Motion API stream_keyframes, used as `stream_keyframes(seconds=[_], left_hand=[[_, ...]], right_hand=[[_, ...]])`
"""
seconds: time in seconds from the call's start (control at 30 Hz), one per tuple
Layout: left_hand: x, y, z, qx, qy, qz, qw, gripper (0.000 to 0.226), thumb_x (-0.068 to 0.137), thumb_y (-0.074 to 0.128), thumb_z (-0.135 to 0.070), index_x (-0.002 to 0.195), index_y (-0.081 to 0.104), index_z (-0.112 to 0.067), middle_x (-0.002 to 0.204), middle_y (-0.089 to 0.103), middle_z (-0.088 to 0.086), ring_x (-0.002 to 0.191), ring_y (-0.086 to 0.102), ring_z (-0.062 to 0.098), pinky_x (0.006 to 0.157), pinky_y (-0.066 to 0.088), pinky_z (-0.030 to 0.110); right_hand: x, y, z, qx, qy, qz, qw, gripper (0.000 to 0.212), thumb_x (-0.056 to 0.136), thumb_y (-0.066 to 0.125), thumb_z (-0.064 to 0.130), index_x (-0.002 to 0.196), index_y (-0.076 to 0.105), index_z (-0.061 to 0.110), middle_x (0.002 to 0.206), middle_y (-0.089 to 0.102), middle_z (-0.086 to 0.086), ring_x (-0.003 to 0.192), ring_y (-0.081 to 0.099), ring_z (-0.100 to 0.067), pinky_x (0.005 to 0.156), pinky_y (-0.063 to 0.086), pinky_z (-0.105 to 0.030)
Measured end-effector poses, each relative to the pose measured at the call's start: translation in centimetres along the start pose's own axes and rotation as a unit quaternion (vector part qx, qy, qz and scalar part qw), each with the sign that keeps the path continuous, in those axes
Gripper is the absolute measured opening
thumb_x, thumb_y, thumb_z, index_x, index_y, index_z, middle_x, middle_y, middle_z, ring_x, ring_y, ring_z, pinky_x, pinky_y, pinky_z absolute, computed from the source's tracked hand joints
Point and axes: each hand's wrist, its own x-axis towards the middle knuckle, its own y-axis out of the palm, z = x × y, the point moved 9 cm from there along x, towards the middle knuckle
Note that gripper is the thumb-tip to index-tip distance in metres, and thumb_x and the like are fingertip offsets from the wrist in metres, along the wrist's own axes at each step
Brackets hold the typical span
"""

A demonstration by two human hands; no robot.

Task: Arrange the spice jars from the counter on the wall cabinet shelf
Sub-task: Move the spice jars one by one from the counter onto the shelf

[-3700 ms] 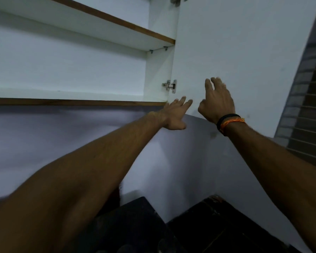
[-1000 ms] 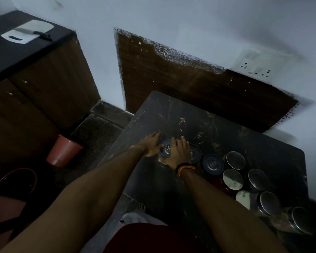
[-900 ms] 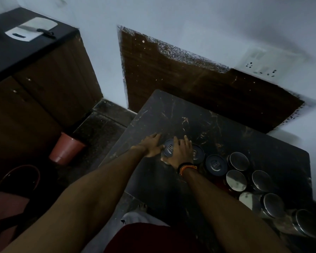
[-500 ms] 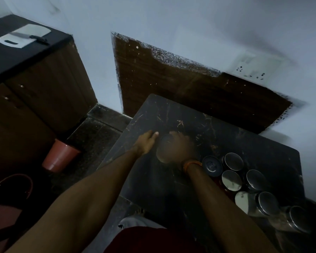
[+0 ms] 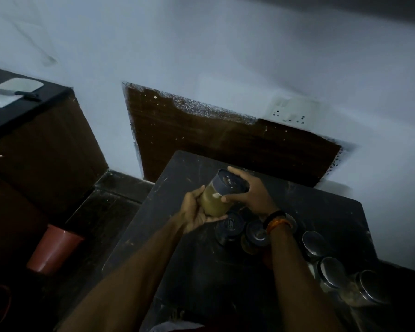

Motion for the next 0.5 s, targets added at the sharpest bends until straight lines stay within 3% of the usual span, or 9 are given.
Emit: stream_keyframes(seconds=[0.17,0.3,0.4,0.5], left_hand=[[0.7,2.8,0.2,-0.059,0.070,0.003,0.996,0.052,0.102,0.044,-0.036,0.140,0.049,-0.001,0.135,0.057,0.030,0.128,0.052,0.047,0.103,0.043,0.063],[0.9,5.2,0.1,-0.054,0.143,0.014,0.988,0.052,0.098,0.051,-0.023,0.143,0.046,0.001,0.139,0.054,0.030,0.129,0.051,0.045,0.101,0.048,0.059],[0.6,7.1,0.0,-0.030,0.194,0.021,0.980,0.049,0.098,0.054,-0.015,0.143,0.044,0.000,0.142,0.052,0.028,0.120,0.057,0.039,0.099,0.049,0.052],[0.4,8.7,0.0,0.002,0.233,0.007,0.973,0.059,0.087,0.066,-0.014,0.141,0.045,-0.004,0.139,0.053,0.024,0.116,0.060,0.034,0.095,0.053,0.050]], right_hand=[[-1.3,-2.6,-0.9,0.078,0.003,-0.076,0.994,0.067,0.075,0.084,0.009,0.137,0.060,0.018,0.154,0.041,-0.001,0.139,0.044,-0.020,0.113,0.043,-0.046],[-2.5,-4.1,-1.2,0.168,-0.019,-0.152,0.974,0.055,0.084,0.077,0.011,0.134,0.058,0.024,0.139,0.056,-0.002,0.126,0.057,-0.020,0.104,0.051,-0.040],[-3.0,-5.2,-1.6,0.197,-0.008,-0.196,0.960,0.067,0.085,0.077,0.020,0.144,0.047,0.026,0.138,0.055,0.000,0.119,0.060,-0.015,0.095,0.054,-0.031],[-3.3,-6.2,-2.2,0.264,0.017,-0.228,0.937,0.085,0.083,0.078,0.026,0.153,0.032,0.028,0.141,0.050,-0.005,0.119,0.060,-0.021,0.098,0.054,-0.040]])
